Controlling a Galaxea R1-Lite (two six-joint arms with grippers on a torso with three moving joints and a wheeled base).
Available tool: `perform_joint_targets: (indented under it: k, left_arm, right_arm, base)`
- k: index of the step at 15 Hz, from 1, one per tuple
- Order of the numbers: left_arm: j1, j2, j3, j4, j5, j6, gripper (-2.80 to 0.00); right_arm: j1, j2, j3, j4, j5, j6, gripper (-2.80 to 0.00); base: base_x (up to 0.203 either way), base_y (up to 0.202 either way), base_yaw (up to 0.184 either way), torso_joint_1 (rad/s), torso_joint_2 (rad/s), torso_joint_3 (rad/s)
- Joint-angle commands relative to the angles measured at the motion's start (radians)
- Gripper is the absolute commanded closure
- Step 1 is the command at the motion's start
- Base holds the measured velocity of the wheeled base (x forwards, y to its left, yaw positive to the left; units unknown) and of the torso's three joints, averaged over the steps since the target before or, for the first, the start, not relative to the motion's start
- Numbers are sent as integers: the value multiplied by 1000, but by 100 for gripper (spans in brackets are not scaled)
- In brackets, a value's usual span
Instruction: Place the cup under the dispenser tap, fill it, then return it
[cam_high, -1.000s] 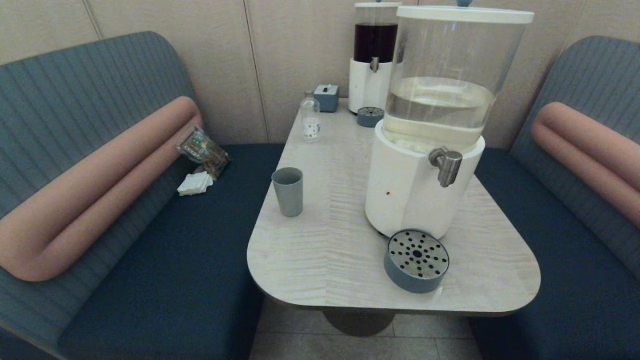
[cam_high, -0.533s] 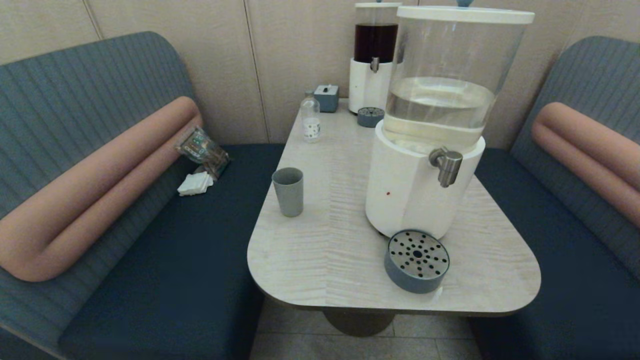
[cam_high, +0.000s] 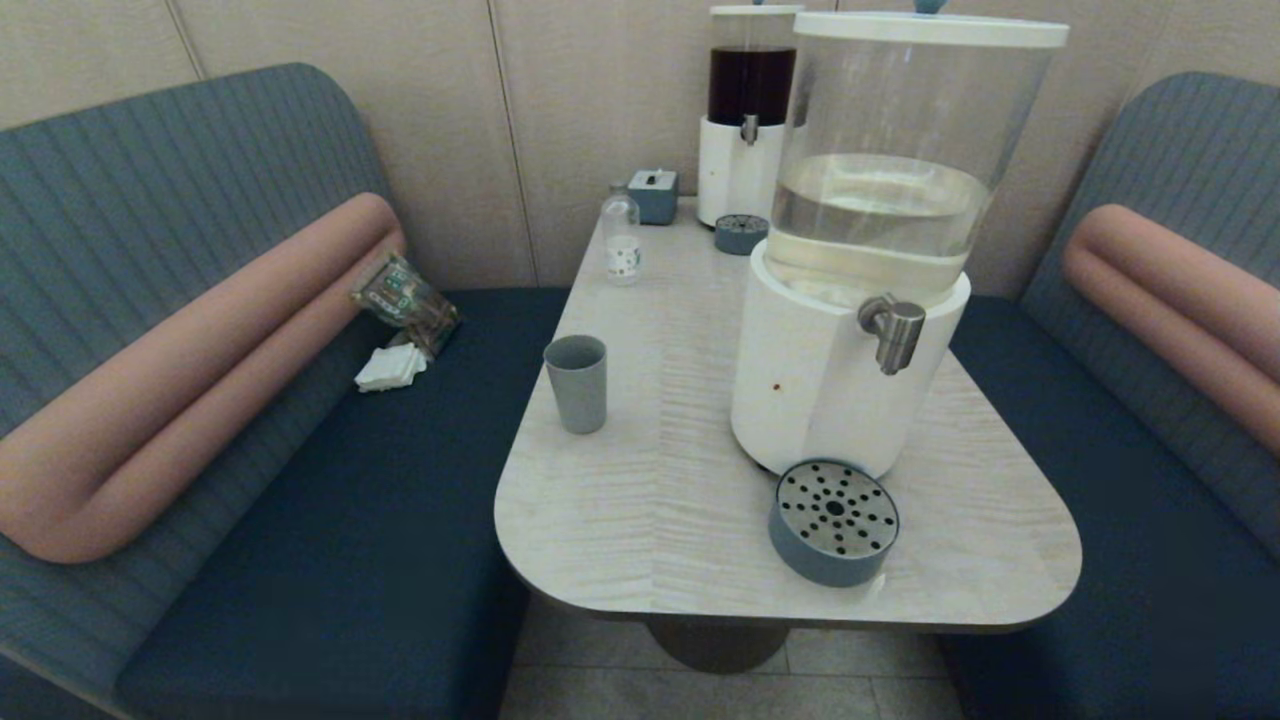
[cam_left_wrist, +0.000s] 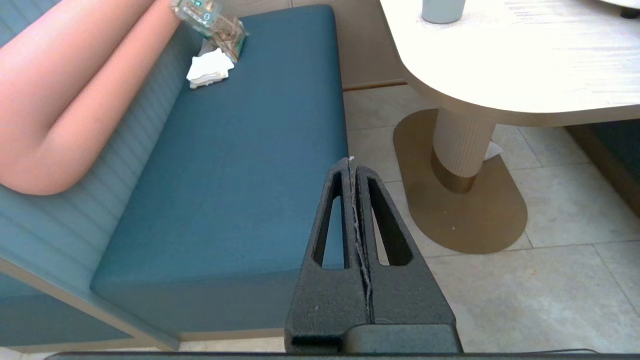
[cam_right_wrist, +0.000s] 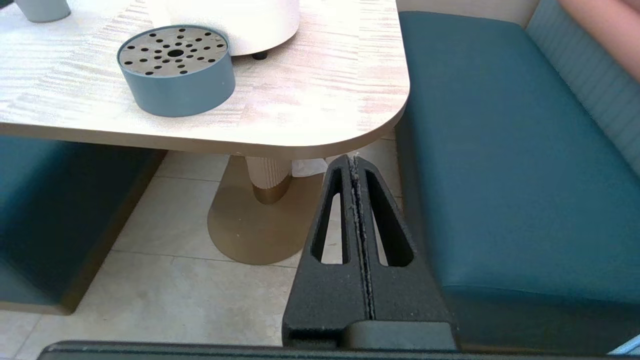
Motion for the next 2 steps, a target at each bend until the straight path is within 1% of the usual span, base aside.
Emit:
perform_joint_targets:
  k: [1,2]
  left_arm:
    - [0,0,0,0,0,1,0]
    - [0,0,0,0,0,1,0]
  right_arm:
    - [0,0,2,0,0,1,0]
    - [1,0,2,0,0,1,0]
  base:
    - [0,0,0,0,0,0]
    - [0,0,0,0,0,0]
